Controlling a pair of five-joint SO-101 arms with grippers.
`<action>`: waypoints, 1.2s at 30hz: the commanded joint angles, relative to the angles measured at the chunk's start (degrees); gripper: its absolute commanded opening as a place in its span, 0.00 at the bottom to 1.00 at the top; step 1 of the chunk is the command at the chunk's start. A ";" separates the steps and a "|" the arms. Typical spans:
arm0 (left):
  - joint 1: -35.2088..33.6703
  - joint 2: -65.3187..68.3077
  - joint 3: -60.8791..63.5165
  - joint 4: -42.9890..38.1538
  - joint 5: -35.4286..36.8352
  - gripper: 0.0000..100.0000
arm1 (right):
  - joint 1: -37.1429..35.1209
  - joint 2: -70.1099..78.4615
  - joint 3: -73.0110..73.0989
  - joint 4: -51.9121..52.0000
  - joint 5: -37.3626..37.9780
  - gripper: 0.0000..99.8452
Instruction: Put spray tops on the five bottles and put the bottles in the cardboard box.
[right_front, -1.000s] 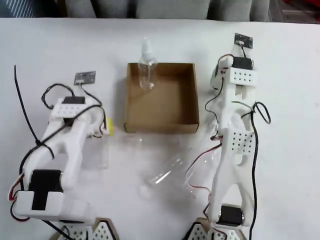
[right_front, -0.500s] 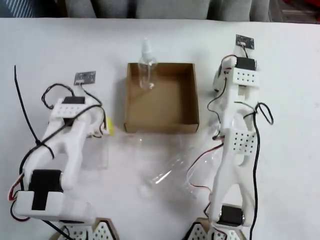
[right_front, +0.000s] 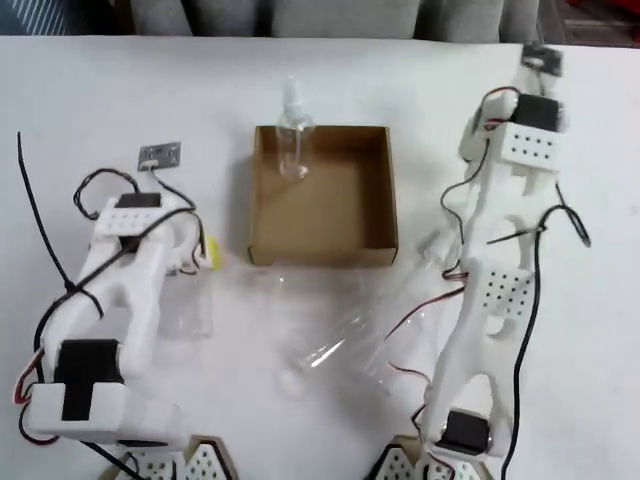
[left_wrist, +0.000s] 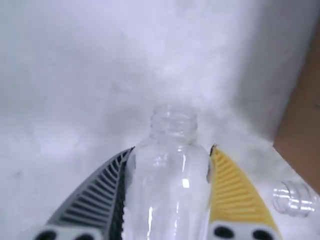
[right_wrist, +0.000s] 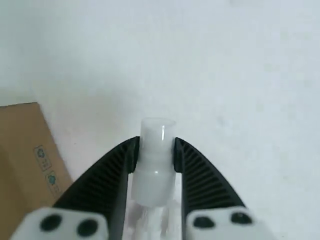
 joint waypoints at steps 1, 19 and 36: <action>-0.84 -3.03 -0.70 -1.32 -0.53 0.02 | 1.01 -10.51 6.15 2.15 -0.35 0.02; -1.10 -2.95 -0.35 -1.32 -0.53 0.02 | -0.48 -46.55 49.05 1.45 3.78 0.02; -1.10 -2.95 -0.35 -1.32 -0.53 0.02 | -10.59 -71.52 91.43 -16.22 6.15 0.02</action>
